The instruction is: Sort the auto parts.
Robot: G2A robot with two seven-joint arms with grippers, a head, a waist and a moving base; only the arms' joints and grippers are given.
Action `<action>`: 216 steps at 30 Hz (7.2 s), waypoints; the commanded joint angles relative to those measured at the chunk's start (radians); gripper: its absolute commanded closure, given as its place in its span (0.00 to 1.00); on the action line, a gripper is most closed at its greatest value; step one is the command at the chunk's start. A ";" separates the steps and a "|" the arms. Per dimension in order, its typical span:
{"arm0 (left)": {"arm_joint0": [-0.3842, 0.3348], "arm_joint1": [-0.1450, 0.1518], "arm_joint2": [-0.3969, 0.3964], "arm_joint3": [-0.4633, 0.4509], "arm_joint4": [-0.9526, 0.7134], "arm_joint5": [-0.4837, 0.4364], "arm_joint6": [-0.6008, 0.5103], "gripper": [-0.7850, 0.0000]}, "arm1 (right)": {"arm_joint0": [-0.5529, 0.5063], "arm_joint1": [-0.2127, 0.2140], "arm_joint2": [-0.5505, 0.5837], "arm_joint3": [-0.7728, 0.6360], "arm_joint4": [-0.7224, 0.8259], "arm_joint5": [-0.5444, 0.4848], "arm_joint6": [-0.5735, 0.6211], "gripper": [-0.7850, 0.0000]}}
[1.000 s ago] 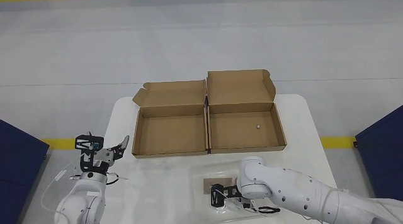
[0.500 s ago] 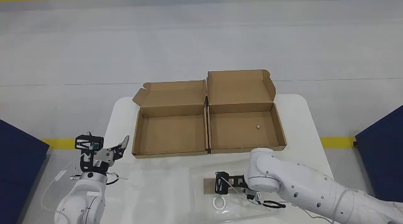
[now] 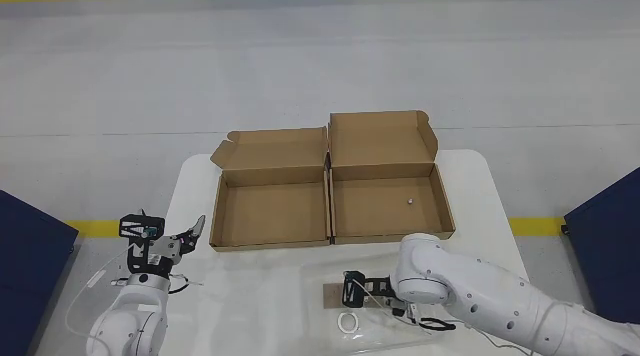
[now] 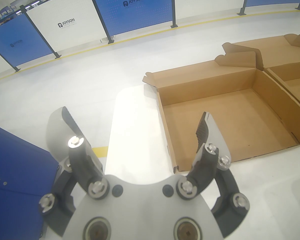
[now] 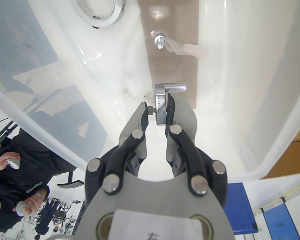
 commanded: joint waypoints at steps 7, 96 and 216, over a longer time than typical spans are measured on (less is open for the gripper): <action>0.000 0.000 0.000 0.000 0.000 0.000 0.000 0.00 | -0.020 0.041 0.123 0.052 0.177 -0.099 -0.094 1.00; 0.000 0.000 0.000 0.000 0.000 0.000 0.000 0.00 | -0.139 0.225 0.306 0.192 0.724 -0.296 -0.334 1.00; 0.000 0.000 0.000 0.000 0.000 0.000 0.000 0.00 | 0.005 -0.051 -0.040 0.119 0.021 -0.027 0.034 0.00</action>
